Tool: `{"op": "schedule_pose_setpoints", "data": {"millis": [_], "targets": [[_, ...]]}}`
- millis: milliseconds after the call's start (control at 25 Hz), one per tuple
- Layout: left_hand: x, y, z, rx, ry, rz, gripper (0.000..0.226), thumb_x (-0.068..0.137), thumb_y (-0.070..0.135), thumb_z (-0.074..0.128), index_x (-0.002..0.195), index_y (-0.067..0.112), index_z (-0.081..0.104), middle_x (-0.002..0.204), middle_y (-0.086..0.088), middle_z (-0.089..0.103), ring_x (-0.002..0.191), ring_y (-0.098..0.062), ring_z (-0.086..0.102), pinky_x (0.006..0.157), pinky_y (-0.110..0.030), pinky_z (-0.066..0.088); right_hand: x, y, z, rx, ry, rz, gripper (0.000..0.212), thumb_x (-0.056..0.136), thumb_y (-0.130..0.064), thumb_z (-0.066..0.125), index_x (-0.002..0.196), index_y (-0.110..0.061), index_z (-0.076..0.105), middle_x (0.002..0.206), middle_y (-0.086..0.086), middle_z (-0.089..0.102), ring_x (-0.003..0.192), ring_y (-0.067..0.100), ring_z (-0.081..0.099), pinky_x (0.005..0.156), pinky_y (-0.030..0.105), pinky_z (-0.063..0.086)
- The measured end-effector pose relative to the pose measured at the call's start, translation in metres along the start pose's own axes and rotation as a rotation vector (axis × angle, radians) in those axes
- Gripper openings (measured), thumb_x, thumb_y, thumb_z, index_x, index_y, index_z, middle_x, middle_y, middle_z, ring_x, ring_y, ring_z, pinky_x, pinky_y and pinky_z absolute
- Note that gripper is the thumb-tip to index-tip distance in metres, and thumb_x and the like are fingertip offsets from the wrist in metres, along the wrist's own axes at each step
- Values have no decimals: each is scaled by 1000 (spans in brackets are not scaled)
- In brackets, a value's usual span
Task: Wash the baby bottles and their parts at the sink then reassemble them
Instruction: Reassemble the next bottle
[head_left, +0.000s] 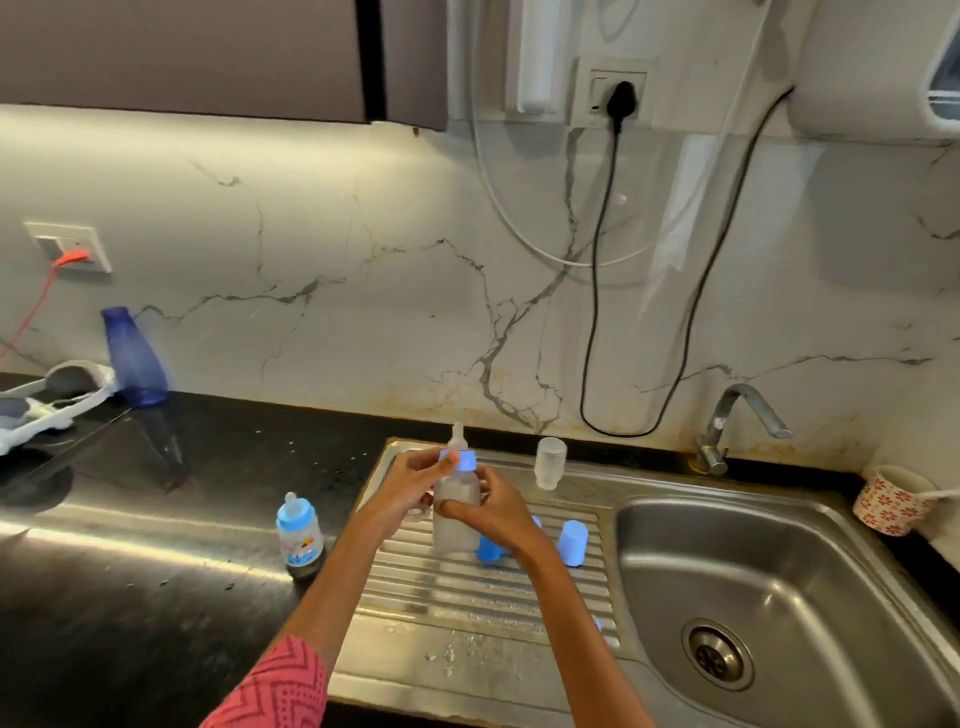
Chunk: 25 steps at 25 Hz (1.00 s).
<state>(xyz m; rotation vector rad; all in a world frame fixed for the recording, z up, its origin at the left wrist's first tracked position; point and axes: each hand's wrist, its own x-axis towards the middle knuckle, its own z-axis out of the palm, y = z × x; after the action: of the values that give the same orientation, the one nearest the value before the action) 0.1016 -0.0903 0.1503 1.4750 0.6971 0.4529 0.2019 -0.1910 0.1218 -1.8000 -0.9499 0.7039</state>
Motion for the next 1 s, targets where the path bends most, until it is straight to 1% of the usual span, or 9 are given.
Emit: {"op": "schedule_pose_setpoints", "data": {"millis": [80,160,280,400,480,640,760,880,1000], "targets": [[-9,-15,-31,-75,80,5,41,75,53,57,95,18,66,80,-1,62,72,-12,53,58,-23,40,10,-6,19,-68,-62,-50,55,75,-29,77,121,-17,50,118,3,58,106,19,57,92,37,50],[-18,-31,-62,-93,238,3,32,87,43,54,96,16,68,81,-2,64,63,-9,49,49,-16,37,18,-13,40,-81,-106,-62,56,75,-23,77,123,-16,49,116,2,56,106,19,56,91,34,49],[-32,-57,-114,-125,555,-30,23,89,29,61,92,7,68,87,-6,67,58,-9,46,40,-12,35,36,-14,78,-86,-144,-51,61,76,-13,75,128,-13,45,118,2,54,109,18,55,90,26,46],[-47,-79,-156,-142,768,-79,9,88,12,62,87,4,67,80,-10,64,55,-12,43,36,-14,32,61,-10,115,-114,-114,-60,65,72,-9,77,128,-14,43,125,6,55,111,20,56,93,28,47],[-53,-89,-176,-124,808,-101,8,88,10,61,84,6,66,70,-5,61,50,-12,41,35,-16,31,80,-12,133,-111,-113,-75,63,73,-8,77,127,-13,45,126,6,55,114,21,55,96,29,45],[-52,-105,-204,-69,785,-127,14,89,13,61,82,3,66,54,-2,50,39,-9,34,31,-14,26,127,-12,167,-124,-100,-139,60,74,-9,78,126,-12,47,126,7,55,116,21,54,98,32,45],[-46,-120,-217,-83,782,-146,15,89,13,61,83,0,67,55,-2,51,37,-8,34,32,-16,26,154,10,195,-111,-99,-123,58,78,-11,75,128,-10,46,129,9,54,119,24,53,102,36,45],[-39,-128,-218,-101,779,-163,16,90,13,61,83,0,67,54,-4,50,34,-7,33,32,-16,26,162,38,210,-93,-125,-110,56,79,-20,75,126,-14,47,127,7,56,116,21,55,101,41,47],[-30,-125,-214,-107,778,-155,14,90,11,60,85,0,67,57,-1,53,35,-5,34,31,-15,27,168,41,210,-87,-178,-89,62,79,-25,76,131,-15,44,131,7,52,120,22,53,102,43,46]]}}
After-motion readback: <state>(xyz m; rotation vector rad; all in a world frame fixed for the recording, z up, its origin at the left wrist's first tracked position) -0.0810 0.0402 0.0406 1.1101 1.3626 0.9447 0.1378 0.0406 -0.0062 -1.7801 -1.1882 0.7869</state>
